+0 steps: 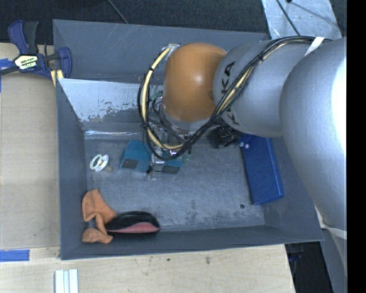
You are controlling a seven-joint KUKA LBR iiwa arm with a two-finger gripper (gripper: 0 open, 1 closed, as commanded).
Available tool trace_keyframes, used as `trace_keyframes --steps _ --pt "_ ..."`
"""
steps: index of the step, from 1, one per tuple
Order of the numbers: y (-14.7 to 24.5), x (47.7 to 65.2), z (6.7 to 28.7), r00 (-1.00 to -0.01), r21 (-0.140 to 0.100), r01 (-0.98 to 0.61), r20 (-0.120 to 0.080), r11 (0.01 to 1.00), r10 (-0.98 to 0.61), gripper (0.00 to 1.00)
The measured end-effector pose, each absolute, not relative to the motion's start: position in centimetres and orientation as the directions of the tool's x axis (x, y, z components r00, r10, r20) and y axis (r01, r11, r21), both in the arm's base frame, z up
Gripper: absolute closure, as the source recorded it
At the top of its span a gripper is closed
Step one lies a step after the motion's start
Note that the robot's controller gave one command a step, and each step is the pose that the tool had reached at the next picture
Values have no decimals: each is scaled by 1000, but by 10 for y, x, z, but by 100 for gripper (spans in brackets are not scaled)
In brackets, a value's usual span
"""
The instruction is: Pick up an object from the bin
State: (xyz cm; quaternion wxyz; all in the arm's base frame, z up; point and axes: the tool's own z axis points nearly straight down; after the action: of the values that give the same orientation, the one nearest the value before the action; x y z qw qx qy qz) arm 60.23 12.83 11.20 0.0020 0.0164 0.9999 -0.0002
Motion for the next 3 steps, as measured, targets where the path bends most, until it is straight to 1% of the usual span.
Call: trace_keyframes --steps 1,3 --pt "125 606 91 -996 0 -85 2 996 -85 100" --pt "125 606 91 -996 1 -84 3 996 -84 100"
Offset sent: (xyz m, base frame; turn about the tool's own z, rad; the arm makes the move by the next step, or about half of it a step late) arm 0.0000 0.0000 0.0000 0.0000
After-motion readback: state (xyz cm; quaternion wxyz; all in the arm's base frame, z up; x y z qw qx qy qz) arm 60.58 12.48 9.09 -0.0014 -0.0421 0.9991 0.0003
